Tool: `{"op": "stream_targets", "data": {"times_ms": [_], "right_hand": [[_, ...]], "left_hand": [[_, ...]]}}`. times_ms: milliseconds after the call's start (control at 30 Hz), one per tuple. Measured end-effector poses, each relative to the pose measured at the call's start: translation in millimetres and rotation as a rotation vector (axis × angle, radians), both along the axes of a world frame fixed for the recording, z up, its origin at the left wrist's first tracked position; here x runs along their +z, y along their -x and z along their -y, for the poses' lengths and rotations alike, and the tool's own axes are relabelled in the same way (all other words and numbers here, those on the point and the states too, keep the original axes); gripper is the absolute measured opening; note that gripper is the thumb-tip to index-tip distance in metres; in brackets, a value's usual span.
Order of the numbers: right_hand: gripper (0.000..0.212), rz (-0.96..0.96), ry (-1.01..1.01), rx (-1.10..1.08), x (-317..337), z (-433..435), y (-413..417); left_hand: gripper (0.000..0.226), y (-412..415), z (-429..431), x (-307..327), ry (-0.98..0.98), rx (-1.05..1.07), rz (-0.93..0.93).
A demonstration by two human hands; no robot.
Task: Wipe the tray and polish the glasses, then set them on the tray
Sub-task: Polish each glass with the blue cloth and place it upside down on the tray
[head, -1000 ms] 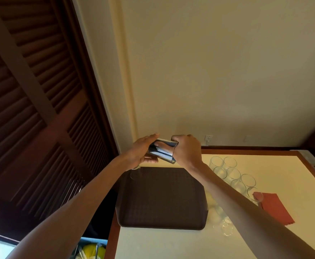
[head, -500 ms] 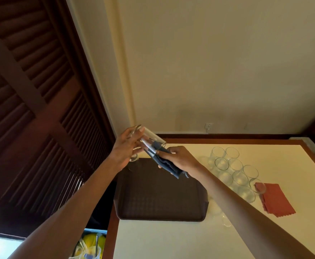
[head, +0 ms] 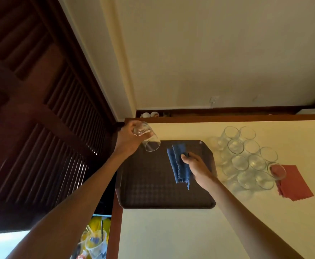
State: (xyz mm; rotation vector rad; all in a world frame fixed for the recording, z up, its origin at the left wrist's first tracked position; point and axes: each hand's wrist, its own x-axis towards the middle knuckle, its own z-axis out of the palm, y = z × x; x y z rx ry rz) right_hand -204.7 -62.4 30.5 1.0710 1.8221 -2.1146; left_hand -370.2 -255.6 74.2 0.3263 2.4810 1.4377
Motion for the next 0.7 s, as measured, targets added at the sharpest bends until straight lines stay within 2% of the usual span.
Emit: {"op": "stream_targets", "data": {"times_ms": [200, 467, 600, 700], "right_hand": [[0.01, 0.039, 0.055, -0.159, -26, -6, 15], [0.015, 0.11, 0.189, -0.334, -39, -5, 25], [0.04, 0.152, 0.279, -0.317, -39, 1, 25], [0.06, 0.114, 0.207, -0.196, -39, 2, 23]], "left_hand": [[0.071, 19, -24, -52, 0.396, -0.133, -0.151], [0.062, 22, -24, -81, 0.55, -0.208, -0.292], [0.063, 24, -18, -92, 0.581, -0.232, -0.302], [0.062, 23, -16, -98, 0.604, -0.249, -0.328]]}}
